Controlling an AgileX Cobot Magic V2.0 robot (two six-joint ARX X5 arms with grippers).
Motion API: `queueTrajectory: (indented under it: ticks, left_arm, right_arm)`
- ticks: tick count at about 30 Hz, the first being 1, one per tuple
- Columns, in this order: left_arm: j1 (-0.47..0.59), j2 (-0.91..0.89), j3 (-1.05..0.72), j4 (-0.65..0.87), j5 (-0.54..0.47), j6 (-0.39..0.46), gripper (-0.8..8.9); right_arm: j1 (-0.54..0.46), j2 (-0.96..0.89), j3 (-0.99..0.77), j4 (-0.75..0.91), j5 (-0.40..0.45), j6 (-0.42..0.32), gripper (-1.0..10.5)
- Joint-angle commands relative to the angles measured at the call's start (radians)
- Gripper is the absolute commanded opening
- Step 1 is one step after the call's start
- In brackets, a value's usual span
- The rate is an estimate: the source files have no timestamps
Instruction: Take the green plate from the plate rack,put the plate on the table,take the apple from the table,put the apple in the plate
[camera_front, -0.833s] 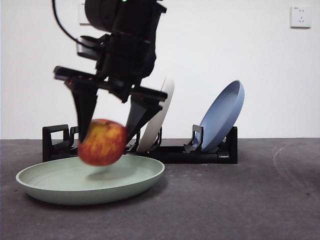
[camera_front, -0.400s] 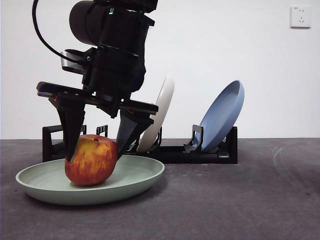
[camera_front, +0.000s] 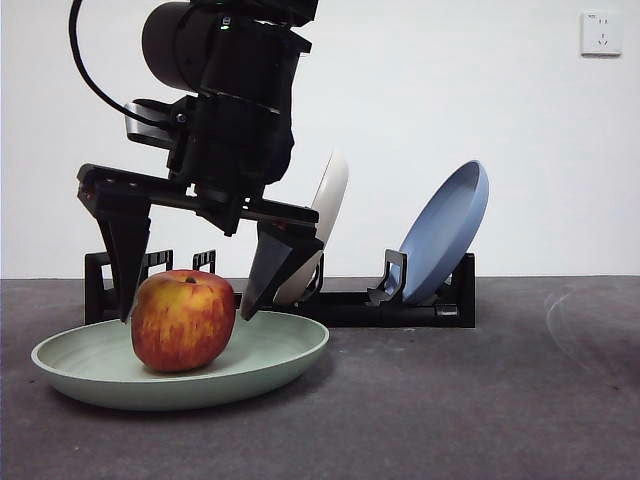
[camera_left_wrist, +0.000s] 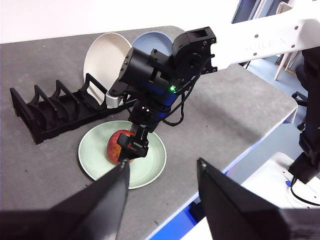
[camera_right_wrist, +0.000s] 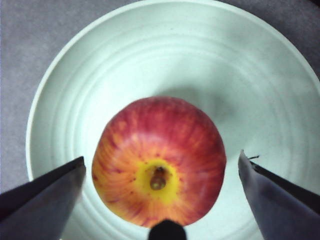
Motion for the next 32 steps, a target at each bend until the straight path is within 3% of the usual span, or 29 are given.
queueTrajectory:
  ticks: [1,8,19,32]
  left_arm:
    - [-0.002,-0.005,-0.003,0.004,-0.003,-0.005,2.28]
    - [-0.002,-0.005,-0.003,0.004,-0.003,-0.006,2.28]
    - [-0.002,-0.003,-0.003,0.005,-0.030,-0.006,2.28]
    - [-0.015,0.082,-0.003,0.009,-0.033,-0.005,2.28]
  right_arm:
    - [0.001,0.008,0.002,0.002,-0.003,-0.006,5.1]
    - [-0.007,0.008,0.082,-0.119,-0.018,-0.016,5.1]
    - [-0.025,-0.078,0.433,-0.511,-0.022,-0.151,5.1]
    - [-0.025,-0.456,0.309,-0.562,-0.021,-0.173,5.1]
